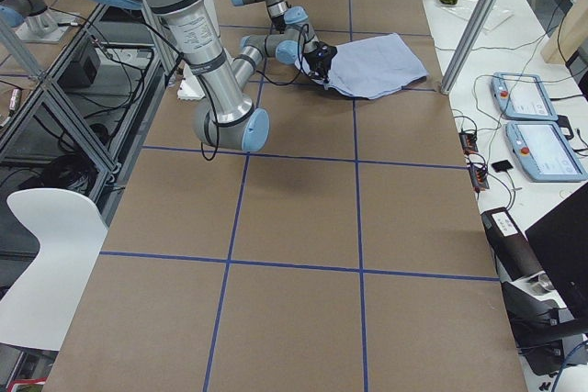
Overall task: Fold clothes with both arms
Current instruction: 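Bring the left gripper to the shirt corner nearest it and grasp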
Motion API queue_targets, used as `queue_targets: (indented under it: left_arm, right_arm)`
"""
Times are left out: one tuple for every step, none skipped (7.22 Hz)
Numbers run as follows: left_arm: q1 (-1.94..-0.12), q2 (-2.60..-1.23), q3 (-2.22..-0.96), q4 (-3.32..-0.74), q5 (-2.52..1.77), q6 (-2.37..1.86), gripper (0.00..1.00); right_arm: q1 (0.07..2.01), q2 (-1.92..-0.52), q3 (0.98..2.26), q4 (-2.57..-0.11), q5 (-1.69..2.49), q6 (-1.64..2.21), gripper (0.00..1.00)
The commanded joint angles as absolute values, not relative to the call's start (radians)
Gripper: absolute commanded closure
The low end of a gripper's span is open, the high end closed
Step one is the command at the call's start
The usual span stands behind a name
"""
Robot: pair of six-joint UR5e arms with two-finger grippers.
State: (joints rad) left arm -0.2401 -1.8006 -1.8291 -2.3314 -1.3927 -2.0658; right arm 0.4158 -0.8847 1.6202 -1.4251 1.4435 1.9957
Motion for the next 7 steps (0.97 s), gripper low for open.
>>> queue_targets:
  left_arm:
    - [-0.239,-1.825,-1.809,-2.326,-1.391,-2.063,0.43]
    - [-0.241,-1.841,-1.806,-2.324,-1.391,-2.063,0.49]
    - [-0.241,-1.842,-1.798,-2.325,-1.391,-2.063,0.52]
    - [-0.242,-1.845,-1.796,-2.326,-1.391,-2.065,0.60]
    - [-0.245,-1.844,-1.795,-2.326,-1.385,-2.065,0.82]
    - [-0.248,-1.844,-1.798,-2.326,-1.387,-2.063,1.00]
    - [-0.249,-1.847,-1.808,-2.326,-1.387,-2.063,1.00]
  right_arm:
    - [0.416,-0.887,1.628,-1.425,1.443,1.996,1.00]
    - [0.416,-0.887,1.629,-1.425,1.443,1.996,1.00]
    - [0.416,-0.888,1.631,-1.425,1.443,1.996,1.00]
    - [0.416,-0.888,1.631,-1.425,1.443,1.996,1.00]
    - [0.416,-0.890,1.631,-1.425,1.442,1.996,1.00]
    - [0.416,-0.894,1.640,-1.427,1.442,1.996,1.00]
    - [0.416,-0.922,1.672,-1.428,1.442,1.996,1.00]
